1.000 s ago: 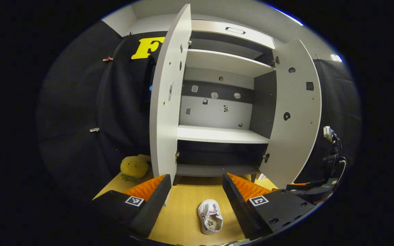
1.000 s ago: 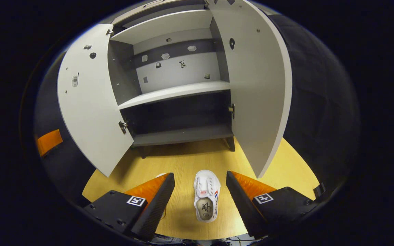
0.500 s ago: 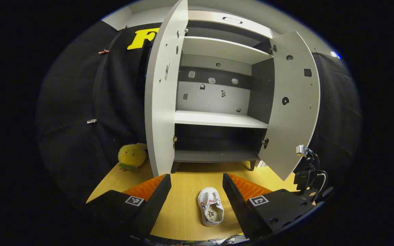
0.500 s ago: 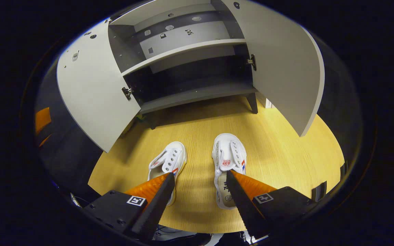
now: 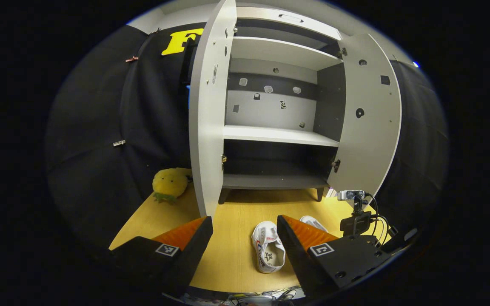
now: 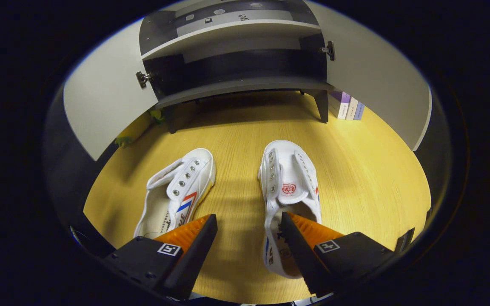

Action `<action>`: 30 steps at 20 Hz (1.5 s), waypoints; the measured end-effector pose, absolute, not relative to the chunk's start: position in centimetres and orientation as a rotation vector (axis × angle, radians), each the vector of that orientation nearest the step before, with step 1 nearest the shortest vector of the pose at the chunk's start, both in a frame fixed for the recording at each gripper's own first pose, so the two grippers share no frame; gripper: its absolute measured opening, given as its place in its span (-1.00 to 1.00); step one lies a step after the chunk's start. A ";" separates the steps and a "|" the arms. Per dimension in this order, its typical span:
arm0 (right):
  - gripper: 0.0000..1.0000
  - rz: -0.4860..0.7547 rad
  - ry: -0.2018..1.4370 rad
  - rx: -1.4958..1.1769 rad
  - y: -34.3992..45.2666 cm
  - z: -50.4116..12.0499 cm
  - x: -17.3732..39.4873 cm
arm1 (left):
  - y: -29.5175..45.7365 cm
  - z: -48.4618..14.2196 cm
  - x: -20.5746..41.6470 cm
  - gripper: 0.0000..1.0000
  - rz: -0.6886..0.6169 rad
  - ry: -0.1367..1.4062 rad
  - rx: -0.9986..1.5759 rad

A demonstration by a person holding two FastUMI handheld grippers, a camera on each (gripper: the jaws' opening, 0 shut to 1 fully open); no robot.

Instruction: Grab one shoe with the right hand and put it into the shoe cabinet, grab the other shoe with the left hand and put it into the shoe cabinet; then close the right door with the right hand and the left door with the left hand.

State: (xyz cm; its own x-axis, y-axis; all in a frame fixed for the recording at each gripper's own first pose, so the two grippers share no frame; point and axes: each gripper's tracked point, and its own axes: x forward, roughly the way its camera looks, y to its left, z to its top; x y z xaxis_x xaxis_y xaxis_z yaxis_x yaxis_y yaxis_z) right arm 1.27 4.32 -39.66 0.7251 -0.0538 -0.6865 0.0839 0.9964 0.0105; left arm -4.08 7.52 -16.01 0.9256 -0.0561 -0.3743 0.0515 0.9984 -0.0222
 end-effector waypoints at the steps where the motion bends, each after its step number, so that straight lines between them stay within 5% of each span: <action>1: 0.94 -0.084 0.748 0.032 4.2 -39.9 1.9 | 7.9 -16.3 -4.2 0.91 -0.048 0.388 -0.013; 10: 0.92 -0.112 0.727 -0.068 3.4 -41.0 6.1 | 8.9 -16.6 -4.9 0.91 -0.015 0.394 -0.011; 12: 0.58 -0.130 0.728 -0.103 2.4 -41.2 6.4 | 8.7 -17.0 -5.2 0.91 -0.018 0.397 -0.013; 14: -0.31 -0.147 0.729 -0.108 1.8 -41.1 6.3 | 8.3 -17.2 -5.5 0.90 -0.025 0.401 -0.017; 15: -0.51 -0.145 0.741 -0.102 1.8 -41.2 6.3 | 8.1 -17.1 -5.4 0.91 -0.035 0.397 -0.004; 17: -0.46 -0.137 0.761 -0.106 1.6 -41.8 6.9 | 7.6 -16.9 -5.2 0.91 -0.053 0.380 0.034; 18: -0.68 -0.126 0.758 -0.107 2.0 -41.3 6.4 | 7.1 -16.8 -5.2 0.91 -0.065 0.377 0.035; 21: -0.85 -0.096 0.781 -0.093 2.3 -41.4 6.4 | 6.4 -16.7 -5.6 0.90 -0.080 0.378 0.008; 30: -0.90 -0.049 0.731 -0.119 3.1 -35.0 6.1 | 5.0 -14.9 -5.1 0.90 -0.114 0.322 -0.012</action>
